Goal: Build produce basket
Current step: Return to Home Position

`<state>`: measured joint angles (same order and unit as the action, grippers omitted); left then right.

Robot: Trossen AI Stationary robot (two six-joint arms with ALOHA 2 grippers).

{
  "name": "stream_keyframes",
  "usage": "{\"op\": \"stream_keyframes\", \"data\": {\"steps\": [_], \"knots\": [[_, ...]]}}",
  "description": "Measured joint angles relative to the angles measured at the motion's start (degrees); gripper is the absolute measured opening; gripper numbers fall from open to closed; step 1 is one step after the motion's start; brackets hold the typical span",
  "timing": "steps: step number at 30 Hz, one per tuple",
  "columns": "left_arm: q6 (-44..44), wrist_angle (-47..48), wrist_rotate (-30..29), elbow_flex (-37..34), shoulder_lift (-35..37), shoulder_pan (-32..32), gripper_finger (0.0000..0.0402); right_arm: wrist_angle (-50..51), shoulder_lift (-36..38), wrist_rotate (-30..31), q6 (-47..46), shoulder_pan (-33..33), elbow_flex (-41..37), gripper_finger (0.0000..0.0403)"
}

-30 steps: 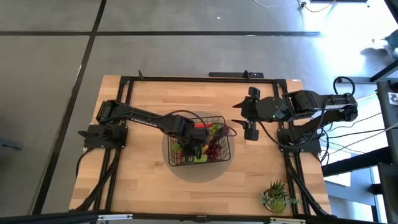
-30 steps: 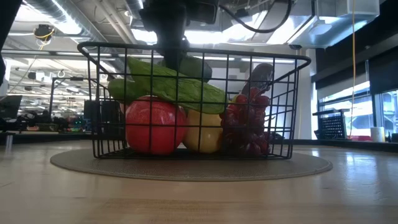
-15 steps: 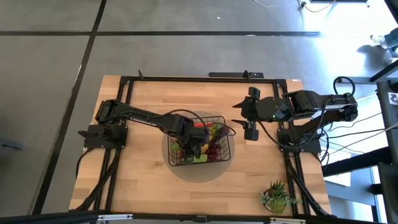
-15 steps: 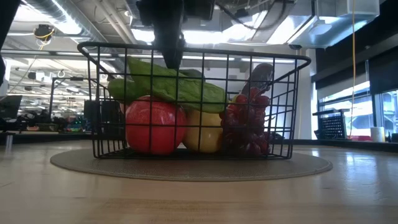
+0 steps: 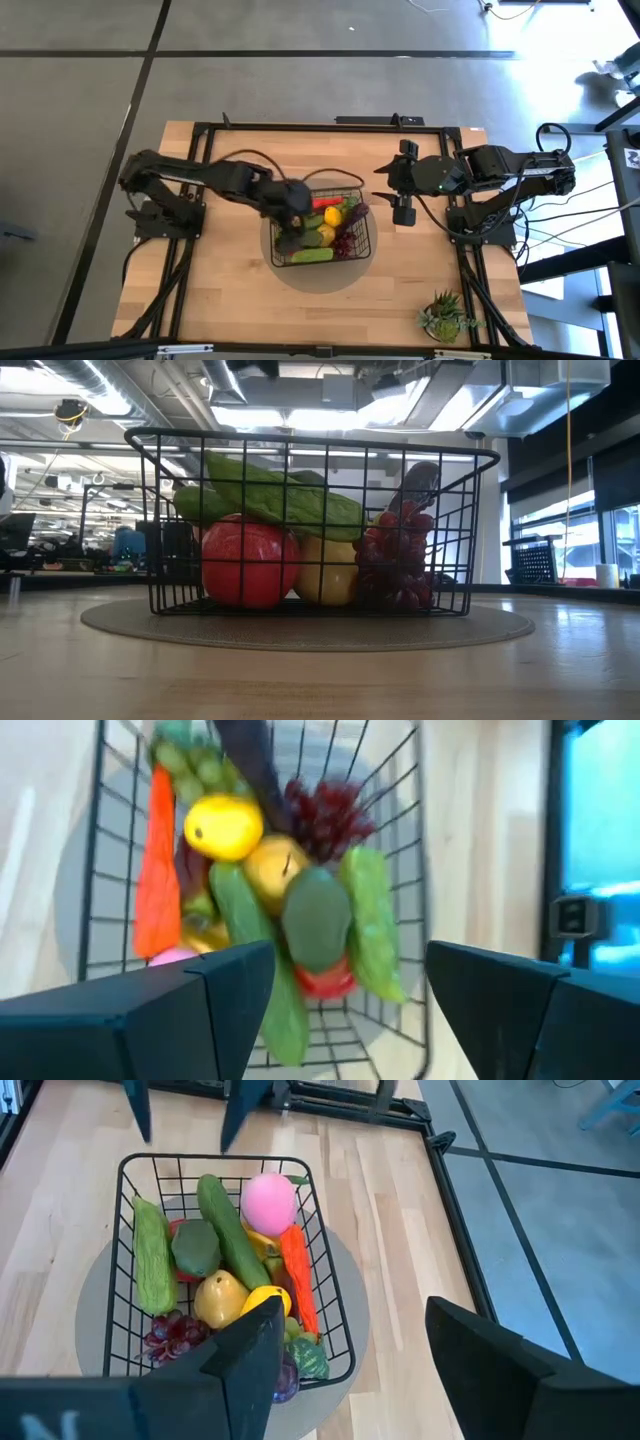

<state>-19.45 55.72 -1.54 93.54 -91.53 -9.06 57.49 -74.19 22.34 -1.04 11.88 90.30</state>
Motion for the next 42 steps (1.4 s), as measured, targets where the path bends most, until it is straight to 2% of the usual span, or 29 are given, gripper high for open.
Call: {"op": "stream_keyframes", "data": {"steps": [5,10,18,22,25,28,33,34,39,42], "knots": [[-1.53,-0.72,-0.26,0.03,4.29,-0.91,0.0248,-0.47,0.0,0.0,-1.3,-0.01,-0.02,0.0236],[-3.93,-1.12,-0.38,0.03,5.58,-2.43,0.0248,-1.05,0.0,0.08,-5.91,-0.02,-0.02,0.0236],[-4.56,0.64,-1.0,-0.02,5.45,-3.76,0.0247,-3.78,0.0,0.52,-2.98,-0.02,-0.02,0.0236],[-5.98,0.66,-4.27,-0.02,5.45,-3.73,0.0247,-5.79,-0.17,0.52,-3.45,-0.02,-0.02,0.0236],[-6.0,0.53,-7.79,-0.02,5.45,-3.87,0.0239,-6.03,-0.37,0.5,-7.6,-0.02,-0.02,0.0223],[-5.22,-0.38,-9.29,-0.02,5.45,-4.15,0.0217,-7.06,-0.32,0.54,-8.17,-0.02,-0.02,0.0172],[-2.87,3.18,-11.43,-0.09,6.79,-4.22,0.016,-7.53,0.22,0.09,-4.25,-0.02,-0.01,0.0029],[-2.65,3.82,-11.58,-0.05,7.47,-4.23,0.0146,-7.46,0.31,-0.01,-3.24,-0.02,-0.02,0.0016],[0.59,6.16,-14.55,-0.03,10.9,-4.29,0.0065,-7.3,2.0,-0.92,-2.93,-0.41,0.0,0.0004],[1.89,8.73,-17.91,-0.13,15.49,-4.16,0.0016,-7.11,4.25,-0.93,-2.94,-0.44,-0.01,0.0003]]}}
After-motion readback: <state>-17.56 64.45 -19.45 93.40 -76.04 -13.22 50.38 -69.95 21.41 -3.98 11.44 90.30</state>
